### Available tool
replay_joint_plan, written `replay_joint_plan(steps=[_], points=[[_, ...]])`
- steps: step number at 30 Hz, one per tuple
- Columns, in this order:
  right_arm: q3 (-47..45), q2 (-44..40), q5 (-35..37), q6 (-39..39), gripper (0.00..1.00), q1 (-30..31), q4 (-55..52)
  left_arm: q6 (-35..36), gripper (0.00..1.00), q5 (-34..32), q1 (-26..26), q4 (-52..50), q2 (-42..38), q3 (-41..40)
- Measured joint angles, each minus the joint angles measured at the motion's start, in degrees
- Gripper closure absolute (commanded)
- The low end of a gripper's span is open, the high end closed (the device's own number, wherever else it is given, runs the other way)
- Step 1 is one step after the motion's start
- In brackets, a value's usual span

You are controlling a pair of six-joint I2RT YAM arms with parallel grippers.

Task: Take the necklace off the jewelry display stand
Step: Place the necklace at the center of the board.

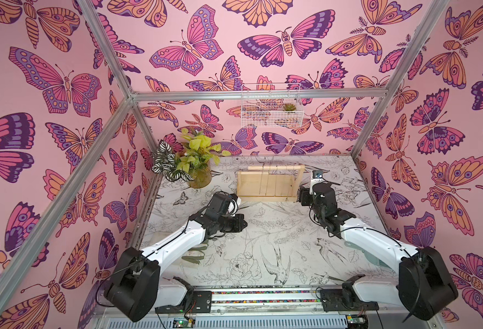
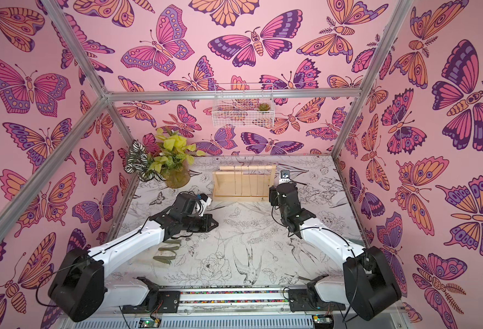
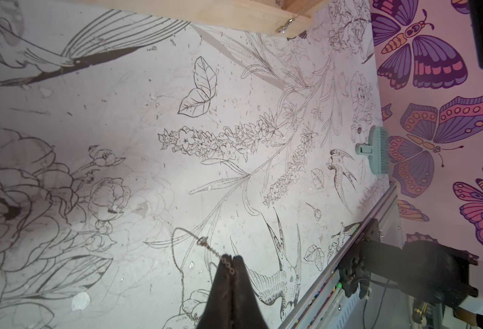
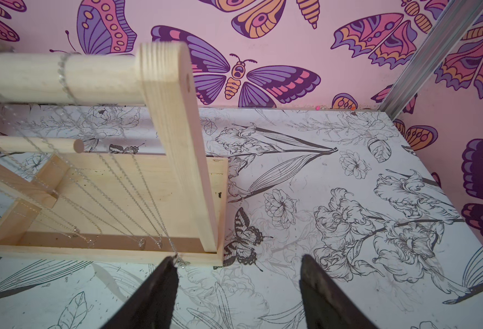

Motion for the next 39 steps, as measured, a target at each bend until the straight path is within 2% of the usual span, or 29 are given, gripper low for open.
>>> replay_joint_plan(steps=[16,21,23,25,28,30,32,37,39], points=[[0.0,0.4,-0.7,1.4,0.30,0.0,0.0,3.6,0.99,-0.7,1.8,0.8,17.5,10.5],[0.0,0.4,-0.7,1.5,0.30,0.0,0.0,4.7,0.96,-1.8,1.8,0.8,22.5,12.7],[0.0,0.4,-0.7,1.5,0.30,0.0,0.0,5.1,0.92,-2.0,1.8,0.9,24.3,13.4],[0.0,0.4,-0.7,1.5,0.30,0.0,0.0,5.4,0.81,-2.2,1.8,0.9,25.7,13.9],[0.0,0.4,-0.7,1.7,0.30,0.0,0.0,5.8,0.74,-2.7,1.8,0.9,26.5,14.0],[0.0,0.4,-0.7,1.7,0.30,0.0,0.0,6.3,0.63,-2.8,1.8,0.9,26.6,14.0],[0.0,0.4,-0.7,1.7,0.30,0.0,0.0,6.3,0.57,-3.1,1.8,1.0,26.5,14.1],[0.0,0.4,-1.0,1.9,0.30,0.0,0.0,5.6,0.55,-3.5,1.9,0.5,23.3,14.1],[0.0,0.4,-1.1,1.9,0.30,0.0,-0.1,5.0,0.58,-3.4,1.9,0.6,19.1,14.1]])
